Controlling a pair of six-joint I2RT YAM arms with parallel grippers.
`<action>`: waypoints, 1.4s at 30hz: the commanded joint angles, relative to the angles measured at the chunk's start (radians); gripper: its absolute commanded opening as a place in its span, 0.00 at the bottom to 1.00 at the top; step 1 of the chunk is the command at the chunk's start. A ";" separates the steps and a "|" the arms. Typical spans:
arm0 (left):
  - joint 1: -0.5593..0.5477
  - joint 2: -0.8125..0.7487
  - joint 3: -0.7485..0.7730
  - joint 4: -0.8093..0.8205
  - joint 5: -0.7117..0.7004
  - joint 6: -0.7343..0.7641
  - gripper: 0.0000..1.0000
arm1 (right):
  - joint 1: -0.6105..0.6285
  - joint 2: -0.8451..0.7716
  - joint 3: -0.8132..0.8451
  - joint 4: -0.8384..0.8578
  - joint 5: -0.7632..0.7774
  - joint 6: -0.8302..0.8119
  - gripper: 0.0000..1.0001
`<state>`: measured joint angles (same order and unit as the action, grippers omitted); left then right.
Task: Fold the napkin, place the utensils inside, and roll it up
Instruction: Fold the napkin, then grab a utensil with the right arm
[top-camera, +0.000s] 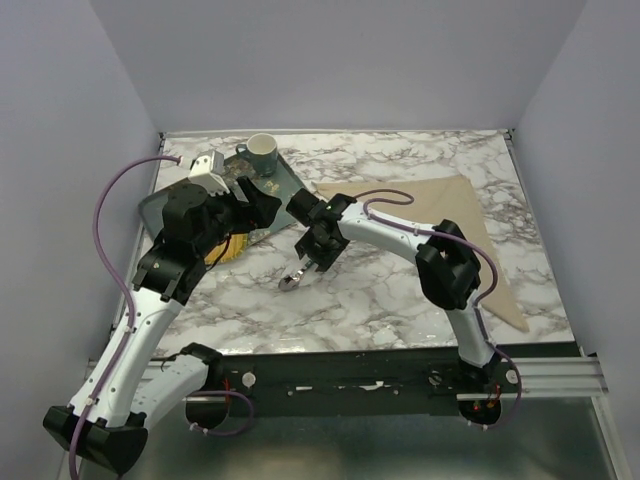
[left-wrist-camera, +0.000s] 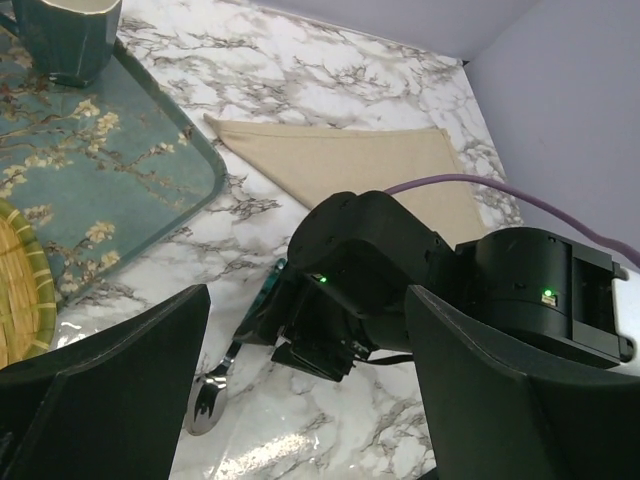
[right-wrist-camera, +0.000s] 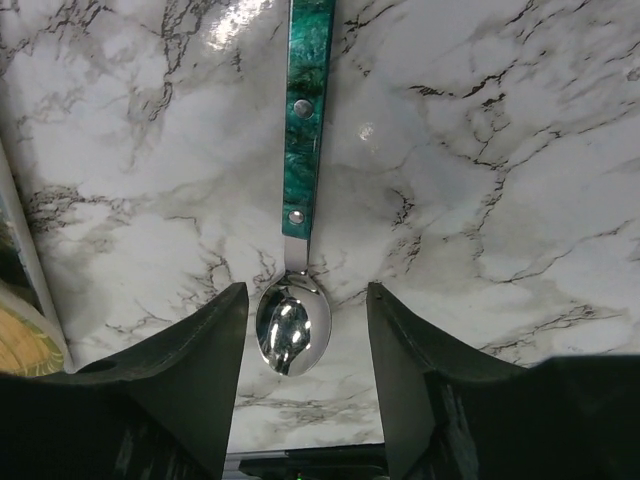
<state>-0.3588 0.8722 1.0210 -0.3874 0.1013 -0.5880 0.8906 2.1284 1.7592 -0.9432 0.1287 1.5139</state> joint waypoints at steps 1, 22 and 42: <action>-0.011 -0.012 -0.002 -0.008 0.000 0.028 0.88 | 0.007 0.065 0.039 -0.071 0.009 0.094 0.58; -0.028 -0.001 0.014 -0.008 -0.011 0.033 0.88 | 0.059 0.176 0.102 -0.102 -0.021 0.209 0.53; -0.028 -0.006 0.002 -0.011 -0.018 0.036 0.88 | 0.061 0.200 0.114 -0.089 0.054 0.097 0.40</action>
<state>-0.3820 0.8734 1.0168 -0.3985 0.1005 -0.5652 0.9436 2.2913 1.8824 -1.0252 0.0967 1.6516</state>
